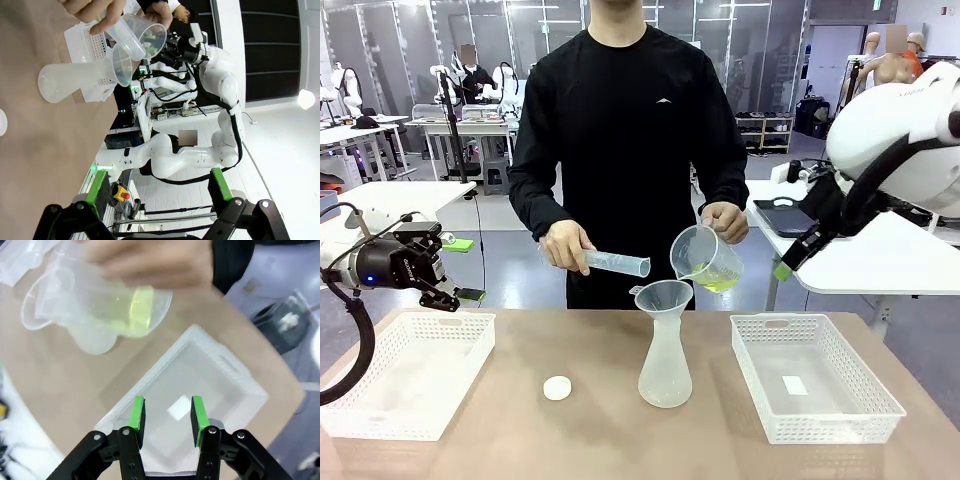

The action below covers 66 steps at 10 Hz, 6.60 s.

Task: Prepare the solutions needed for the experiment.
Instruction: Once the solution is in the Big flask , pick up the Plastic Funnel and place it back into the right Organizing basket.

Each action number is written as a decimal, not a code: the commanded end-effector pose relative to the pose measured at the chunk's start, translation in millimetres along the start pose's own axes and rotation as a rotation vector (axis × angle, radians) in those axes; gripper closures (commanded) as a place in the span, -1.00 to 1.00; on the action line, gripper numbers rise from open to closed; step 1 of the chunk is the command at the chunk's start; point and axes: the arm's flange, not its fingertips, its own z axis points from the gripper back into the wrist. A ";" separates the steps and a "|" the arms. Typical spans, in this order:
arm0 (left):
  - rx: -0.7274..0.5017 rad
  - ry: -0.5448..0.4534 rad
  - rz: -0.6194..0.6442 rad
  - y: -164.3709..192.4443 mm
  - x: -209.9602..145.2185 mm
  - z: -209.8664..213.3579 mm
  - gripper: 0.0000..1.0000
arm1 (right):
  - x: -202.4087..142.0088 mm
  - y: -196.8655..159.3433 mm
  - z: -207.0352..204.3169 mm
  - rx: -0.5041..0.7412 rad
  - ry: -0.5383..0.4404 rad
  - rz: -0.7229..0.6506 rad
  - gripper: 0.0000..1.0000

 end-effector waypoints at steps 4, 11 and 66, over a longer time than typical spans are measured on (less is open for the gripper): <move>-0.012 0.004 -0.002 -2.4 0.0 -0.2 -1.00 | -23.2 -82.9 -12.7 0.467 -0.109 -0.623 0.05; -0.012 0.004 -0.002 -2.4 0.0 -0.2 -1.00 | -62.1 -135.8 -49.8 0.870 -0.045 -0.944 0.05; -0.012 0.004 -0.002 -2.4 0.0 -0.2 -1.00 | 55.8 56.8 -1.5 0.054 0.044 -0.593 0.05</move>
